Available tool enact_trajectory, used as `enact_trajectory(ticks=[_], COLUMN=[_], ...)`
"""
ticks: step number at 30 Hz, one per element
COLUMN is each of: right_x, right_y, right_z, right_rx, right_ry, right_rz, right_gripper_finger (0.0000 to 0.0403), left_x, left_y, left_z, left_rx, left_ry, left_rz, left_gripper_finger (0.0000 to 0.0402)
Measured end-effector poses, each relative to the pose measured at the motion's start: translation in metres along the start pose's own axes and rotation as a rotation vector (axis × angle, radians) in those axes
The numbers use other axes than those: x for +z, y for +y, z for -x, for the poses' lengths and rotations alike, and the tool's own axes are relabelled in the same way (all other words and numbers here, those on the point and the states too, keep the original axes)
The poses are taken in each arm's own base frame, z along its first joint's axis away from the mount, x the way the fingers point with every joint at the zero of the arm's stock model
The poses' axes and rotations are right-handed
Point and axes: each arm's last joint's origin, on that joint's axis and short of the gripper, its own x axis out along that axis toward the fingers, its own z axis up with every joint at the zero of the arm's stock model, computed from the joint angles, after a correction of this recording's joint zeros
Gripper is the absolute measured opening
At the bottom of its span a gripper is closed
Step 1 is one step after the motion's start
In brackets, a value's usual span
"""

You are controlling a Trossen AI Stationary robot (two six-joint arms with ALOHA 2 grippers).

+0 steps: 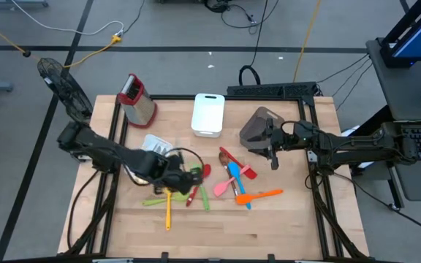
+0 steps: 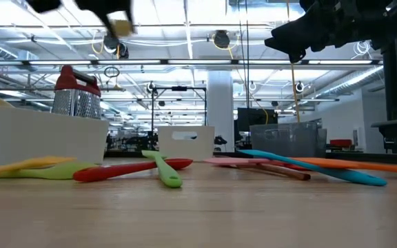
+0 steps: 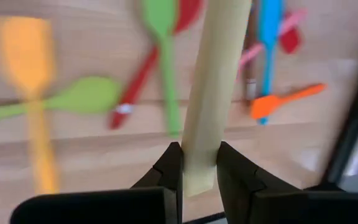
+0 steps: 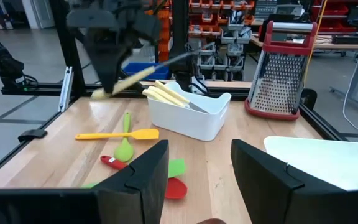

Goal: Pick & Place Kitchen Items
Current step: Put the yellow table knife into the bottom white bin

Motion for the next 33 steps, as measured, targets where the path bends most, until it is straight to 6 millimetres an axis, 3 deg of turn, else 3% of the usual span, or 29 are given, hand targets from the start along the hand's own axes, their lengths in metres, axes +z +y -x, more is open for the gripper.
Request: enact_trajectory(ticks=[10,17,25,33], right_x=[0.0,0.0,0.0,0.0], right_y=[0.0,0.0,0.0,0.0], right_z=[0.0,0.0,0.0,0.0], right_rx=[-0.002,-0.003,-0.004,-0.004], right_ry=[0.001,0.001,0.001,0.001], right_rz=[0.023,0.023,0.023,0.016], right_gripper_finger=[0.0167,0.0167,0.0167,0.0167], left_x=[0.023,0.034,0.051,0.068], left_y=[0.043,0.063,0.063,0.083], left_z=[0.06,0.078,0.068,0.037], left_rx=[0.33,0.589,0.628,0.738], left_ry=[0.173,0.298,0.377,0.502], left_rz=[0.1,0.129,0.053,-0.007], left_gripper_finger=[0.0058,0.0058,0.0058,0.0058])
